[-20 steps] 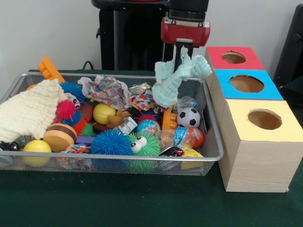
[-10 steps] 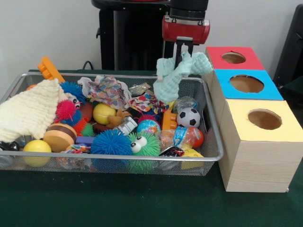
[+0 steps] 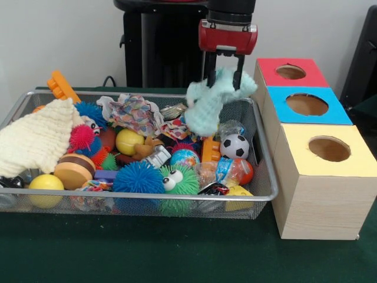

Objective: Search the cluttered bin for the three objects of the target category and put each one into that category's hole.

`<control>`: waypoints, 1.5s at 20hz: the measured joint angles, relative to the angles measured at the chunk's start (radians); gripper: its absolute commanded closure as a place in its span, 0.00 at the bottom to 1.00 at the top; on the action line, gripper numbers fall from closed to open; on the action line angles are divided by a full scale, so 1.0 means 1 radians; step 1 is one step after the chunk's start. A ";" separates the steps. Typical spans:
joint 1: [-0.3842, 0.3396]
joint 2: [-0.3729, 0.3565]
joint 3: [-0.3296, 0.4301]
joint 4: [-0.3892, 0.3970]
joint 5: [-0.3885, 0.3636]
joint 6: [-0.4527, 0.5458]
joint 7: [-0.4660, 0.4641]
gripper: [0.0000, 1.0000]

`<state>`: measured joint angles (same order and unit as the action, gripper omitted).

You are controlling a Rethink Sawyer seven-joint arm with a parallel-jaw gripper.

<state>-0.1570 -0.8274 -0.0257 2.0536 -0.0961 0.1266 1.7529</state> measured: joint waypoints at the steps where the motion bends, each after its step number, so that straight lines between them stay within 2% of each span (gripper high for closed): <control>1: 0.000 0.000 0.000 0.000 0.000 0.000 0.000 0.00; 13: -0.025 -0.001 0.002 0.000 0.000 0.000 0.000 0.00; 24: -0.211 -0.001 0.029 0.000 -0.017 0.000 0.000 0.00; 30: -0.241 0.016 0.029 0.000 -0.056 -0.015 0.000 0.00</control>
<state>-0.3977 -0.8118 0.0034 2.0533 -0.1525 0.1112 1.7529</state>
